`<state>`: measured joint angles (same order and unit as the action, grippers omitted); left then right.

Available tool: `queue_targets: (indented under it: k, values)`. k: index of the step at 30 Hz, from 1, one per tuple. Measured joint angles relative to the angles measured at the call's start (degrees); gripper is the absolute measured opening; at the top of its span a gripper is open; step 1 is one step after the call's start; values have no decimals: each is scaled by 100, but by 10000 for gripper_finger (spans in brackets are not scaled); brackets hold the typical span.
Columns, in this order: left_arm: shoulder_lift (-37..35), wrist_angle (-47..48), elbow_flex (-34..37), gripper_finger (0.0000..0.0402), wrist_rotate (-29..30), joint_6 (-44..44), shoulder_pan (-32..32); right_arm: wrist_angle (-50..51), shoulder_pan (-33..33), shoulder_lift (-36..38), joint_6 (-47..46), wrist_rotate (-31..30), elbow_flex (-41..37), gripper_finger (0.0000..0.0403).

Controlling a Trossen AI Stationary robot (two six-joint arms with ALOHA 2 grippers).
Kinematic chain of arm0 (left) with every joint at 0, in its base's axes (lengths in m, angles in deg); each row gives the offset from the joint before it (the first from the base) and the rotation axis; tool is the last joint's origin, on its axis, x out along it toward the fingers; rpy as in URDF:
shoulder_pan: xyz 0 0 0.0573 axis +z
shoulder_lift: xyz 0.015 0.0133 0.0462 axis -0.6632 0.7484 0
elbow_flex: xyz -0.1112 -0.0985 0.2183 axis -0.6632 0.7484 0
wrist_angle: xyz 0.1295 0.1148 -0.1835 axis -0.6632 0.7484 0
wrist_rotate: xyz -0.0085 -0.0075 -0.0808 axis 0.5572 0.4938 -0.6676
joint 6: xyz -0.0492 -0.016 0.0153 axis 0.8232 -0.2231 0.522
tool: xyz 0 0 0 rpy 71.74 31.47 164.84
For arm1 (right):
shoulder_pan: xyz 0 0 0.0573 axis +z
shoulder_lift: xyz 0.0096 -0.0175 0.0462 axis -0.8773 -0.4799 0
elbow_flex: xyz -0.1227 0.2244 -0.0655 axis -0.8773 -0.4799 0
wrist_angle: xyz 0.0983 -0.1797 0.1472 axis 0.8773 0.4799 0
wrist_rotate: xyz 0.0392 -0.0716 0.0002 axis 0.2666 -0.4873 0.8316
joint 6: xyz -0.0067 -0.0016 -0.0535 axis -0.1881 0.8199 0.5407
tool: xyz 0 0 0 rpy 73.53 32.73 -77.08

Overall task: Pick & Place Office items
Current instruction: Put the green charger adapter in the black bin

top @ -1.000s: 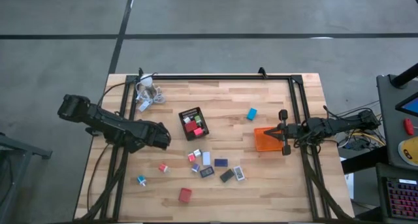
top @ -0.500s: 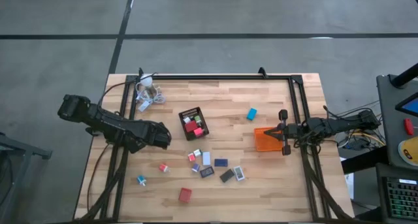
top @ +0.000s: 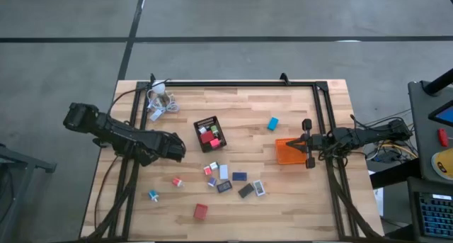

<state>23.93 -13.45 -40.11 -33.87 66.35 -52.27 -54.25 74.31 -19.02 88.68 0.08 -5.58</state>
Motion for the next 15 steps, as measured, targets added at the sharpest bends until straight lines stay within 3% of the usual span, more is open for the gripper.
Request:
queue_targets:
  k: [15]
  values:
    - [-11, -401, 290, 153, -8, -24, 17, 0, -2, 0, -1, -1, 0, 8]
